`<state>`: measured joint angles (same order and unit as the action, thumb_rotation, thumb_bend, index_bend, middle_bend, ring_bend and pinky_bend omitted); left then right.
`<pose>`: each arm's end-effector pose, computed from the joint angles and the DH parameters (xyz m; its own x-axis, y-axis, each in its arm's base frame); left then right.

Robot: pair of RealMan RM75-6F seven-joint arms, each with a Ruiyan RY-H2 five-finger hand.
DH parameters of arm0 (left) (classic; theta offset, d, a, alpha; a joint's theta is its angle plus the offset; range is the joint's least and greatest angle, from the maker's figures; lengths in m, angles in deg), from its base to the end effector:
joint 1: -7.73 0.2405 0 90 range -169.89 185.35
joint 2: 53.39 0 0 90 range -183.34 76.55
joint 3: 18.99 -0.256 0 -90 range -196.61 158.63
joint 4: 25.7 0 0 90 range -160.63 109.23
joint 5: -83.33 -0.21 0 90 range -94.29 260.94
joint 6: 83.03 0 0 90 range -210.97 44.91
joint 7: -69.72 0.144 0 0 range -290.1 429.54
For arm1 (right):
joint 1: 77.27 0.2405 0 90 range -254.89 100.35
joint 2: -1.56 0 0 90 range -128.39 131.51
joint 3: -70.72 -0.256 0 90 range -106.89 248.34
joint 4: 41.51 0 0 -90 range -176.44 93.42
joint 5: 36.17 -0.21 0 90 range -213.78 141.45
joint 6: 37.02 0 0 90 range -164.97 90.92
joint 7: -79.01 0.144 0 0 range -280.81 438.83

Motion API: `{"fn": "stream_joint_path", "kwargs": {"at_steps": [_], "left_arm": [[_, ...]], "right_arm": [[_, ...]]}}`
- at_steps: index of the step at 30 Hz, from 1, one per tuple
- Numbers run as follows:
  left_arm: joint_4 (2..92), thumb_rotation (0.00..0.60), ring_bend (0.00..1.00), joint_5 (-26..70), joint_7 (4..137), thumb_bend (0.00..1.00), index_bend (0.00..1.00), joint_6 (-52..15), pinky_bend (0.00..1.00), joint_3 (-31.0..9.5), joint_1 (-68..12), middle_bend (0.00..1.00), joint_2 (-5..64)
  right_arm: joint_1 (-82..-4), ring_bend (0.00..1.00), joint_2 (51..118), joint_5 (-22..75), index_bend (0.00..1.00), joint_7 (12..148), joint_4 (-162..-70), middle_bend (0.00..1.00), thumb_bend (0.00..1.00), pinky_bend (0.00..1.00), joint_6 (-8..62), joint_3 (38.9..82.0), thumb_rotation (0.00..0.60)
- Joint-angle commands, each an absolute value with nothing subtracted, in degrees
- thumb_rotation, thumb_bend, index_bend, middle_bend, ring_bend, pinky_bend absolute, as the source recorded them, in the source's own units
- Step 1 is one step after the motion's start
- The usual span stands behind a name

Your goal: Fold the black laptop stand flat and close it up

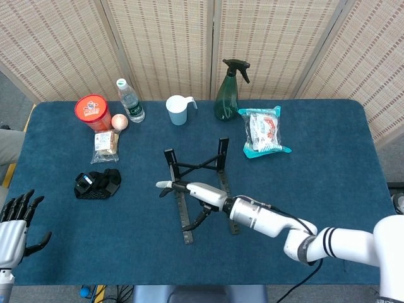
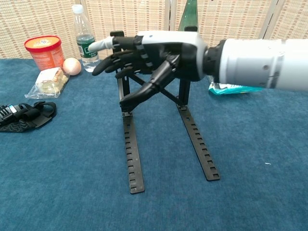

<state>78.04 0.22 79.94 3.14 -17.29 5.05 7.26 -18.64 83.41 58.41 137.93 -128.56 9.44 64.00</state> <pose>-0.2894 0.1627 0.1629 0.4295 0.0370 0.9023 0.9002 0.0624 -0.4311 -0.0385 -0.3311 -0.0141 -0.0637 -0.8176 0.5723 -0.7582 -0.3332 -0.5604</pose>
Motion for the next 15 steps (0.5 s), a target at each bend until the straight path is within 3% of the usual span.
{"fn": "stream_joint_path", "kwargs": {"at_steps": [1,15], "left_arm": [[77.89,0.600,0.01,0.31,79.78,0.23,0.12,3.23,0.01,-17.39,5.23,0.02,7.23],[77.09,0.600,0.01,0.07,78.48,0.23,0.12,2.96,0.01,-17.64,5.41,0.02,7.34]], "right_arm": [[-16.83,0.09,86.79,56.34,0.09,137.95,-125.46,0.22,0.00,0.09,7.20,63.43,0.600],[-12.94,0.09,96.12,50.42,0.09,138.04,-114.82,0.22,0.00,0.09,0.74,62.53,0.600]]}}
